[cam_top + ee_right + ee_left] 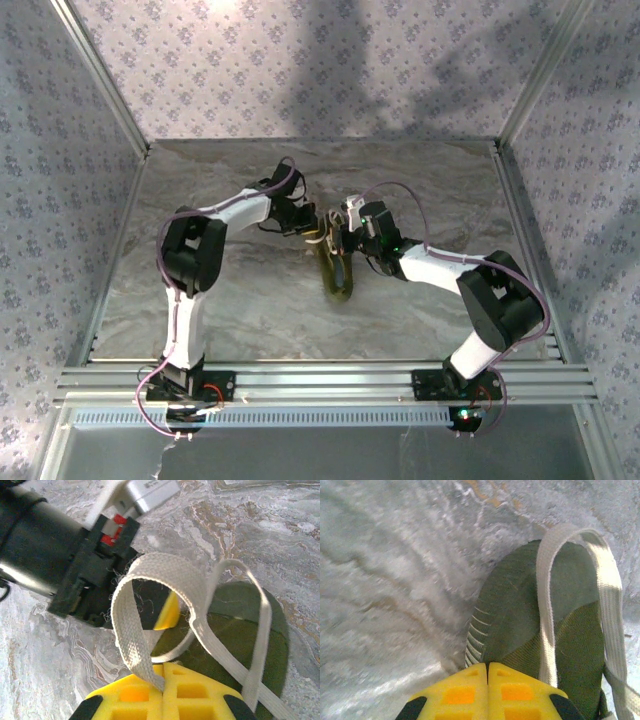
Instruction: Tie the shoes
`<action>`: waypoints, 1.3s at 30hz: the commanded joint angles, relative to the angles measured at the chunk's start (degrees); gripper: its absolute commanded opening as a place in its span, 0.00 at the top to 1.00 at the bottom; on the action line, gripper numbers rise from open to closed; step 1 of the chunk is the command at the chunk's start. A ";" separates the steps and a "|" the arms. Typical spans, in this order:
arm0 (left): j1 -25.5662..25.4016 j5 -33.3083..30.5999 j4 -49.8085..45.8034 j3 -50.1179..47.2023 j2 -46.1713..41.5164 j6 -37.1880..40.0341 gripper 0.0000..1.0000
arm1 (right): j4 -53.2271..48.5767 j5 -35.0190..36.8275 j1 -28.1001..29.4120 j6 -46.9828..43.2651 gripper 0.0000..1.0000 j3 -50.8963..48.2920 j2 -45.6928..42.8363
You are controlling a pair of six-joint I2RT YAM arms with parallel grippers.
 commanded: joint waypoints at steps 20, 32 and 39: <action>1.34 7.43 4.91 -4.38 -3.11 2.83 0.98 | -3.23 1.42 2.92 -2.73 1.00 -0.36 -4.82; 0.33 6.72 4.14 -0.34 -0.52 2.72 0.99 | -4.40 3.80 4.28 -2.76 1.00 -2.56 -7.65; 2.83 5.97 3.87 -5.85 -6.74 4.56 0.80 | -4.42 3.46 4.19 -3.04 1.00 -2.07 -7.04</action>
